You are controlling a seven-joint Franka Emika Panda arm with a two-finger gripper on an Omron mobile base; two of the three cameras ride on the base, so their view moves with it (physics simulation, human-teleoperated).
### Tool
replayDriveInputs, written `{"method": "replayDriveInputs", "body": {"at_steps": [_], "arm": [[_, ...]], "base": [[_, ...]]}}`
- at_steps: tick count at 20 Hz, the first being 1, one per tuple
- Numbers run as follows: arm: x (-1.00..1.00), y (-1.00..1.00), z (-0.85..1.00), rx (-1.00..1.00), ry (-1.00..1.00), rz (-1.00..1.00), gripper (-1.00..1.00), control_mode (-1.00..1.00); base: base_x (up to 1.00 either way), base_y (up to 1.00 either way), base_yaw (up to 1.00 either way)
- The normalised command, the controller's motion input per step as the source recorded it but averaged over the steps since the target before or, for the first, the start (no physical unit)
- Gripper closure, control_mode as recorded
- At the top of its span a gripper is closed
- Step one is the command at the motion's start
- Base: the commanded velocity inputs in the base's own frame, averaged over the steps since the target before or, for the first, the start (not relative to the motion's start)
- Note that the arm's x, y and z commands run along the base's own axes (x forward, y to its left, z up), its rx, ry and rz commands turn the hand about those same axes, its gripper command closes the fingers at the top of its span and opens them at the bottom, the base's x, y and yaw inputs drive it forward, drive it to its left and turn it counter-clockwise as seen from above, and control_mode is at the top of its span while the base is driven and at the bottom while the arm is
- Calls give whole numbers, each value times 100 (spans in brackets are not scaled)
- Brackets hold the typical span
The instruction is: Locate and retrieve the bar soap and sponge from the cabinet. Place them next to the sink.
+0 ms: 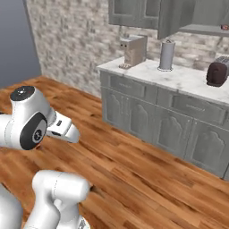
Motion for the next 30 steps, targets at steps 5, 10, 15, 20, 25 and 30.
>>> {"method": "replayDriveInputs", "body": {"at_steps": [5,10,15,20,25,30], "arm": [[0,0,0,0,0,0,-100,100],[0,0,0,0,0,0,-100,100],[0,0,0,0,0,0,-100,100],[0,0,0,0,0,0,-100,100],[0,0,0,0,0,0,-100,100],[0,0,0,0,0,0,-100,100]], "base": [[3,-19,-38],[12,-20,-36],[9,-16,-20],[17,0,1],[70,-18,6],[66,-31,-5]]}}
